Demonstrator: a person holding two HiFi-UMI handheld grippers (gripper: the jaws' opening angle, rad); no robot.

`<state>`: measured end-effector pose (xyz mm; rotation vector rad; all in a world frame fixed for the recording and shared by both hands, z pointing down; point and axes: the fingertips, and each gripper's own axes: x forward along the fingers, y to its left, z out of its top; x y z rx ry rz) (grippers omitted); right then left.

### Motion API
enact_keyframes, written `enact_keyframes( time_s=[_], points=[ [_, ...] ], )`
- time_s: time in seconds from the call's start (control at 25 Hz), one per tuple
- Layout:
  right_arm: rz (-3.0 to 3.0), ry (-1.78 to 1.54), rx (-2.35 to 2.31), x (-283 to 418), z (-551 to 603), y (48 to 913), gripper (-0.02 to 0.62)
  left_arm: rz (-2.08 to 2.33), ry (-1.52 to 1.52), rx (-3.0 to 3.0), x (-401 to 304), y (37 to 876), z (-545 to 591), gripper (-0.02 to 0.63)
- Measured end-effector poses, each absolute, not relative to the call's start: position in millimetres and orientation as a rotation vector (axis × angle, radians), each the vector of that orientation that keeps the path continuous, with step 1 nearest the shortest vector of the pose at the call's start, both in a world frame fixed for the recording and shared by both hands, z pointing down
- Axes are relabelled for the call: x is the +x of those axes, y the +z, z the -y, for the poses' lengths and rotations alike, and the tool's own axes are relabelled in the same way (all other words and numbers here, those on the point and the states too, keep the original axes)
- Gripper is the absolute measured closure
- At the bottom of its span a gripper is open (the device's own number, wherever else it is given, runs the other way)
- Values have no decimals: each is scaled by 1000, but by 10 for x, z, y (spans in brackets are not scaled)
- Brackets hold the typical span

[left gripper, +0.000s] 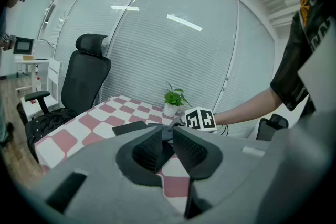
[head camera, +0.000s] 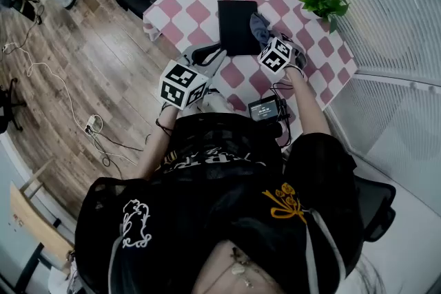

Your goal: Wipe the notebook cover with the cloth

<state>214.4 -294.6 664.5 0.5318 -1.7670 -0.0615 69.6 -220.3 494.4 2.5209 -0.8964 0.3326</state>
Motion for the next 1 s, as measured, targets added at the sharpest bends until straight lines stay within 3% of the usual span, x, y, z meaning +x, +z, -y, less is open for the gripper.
enact_keyframes(
  time_s=[1.0],
  points=[
    [1824,237,774,2109,1960,6486,511,804,297,2601,532,4766,1789,543]
  ],
)
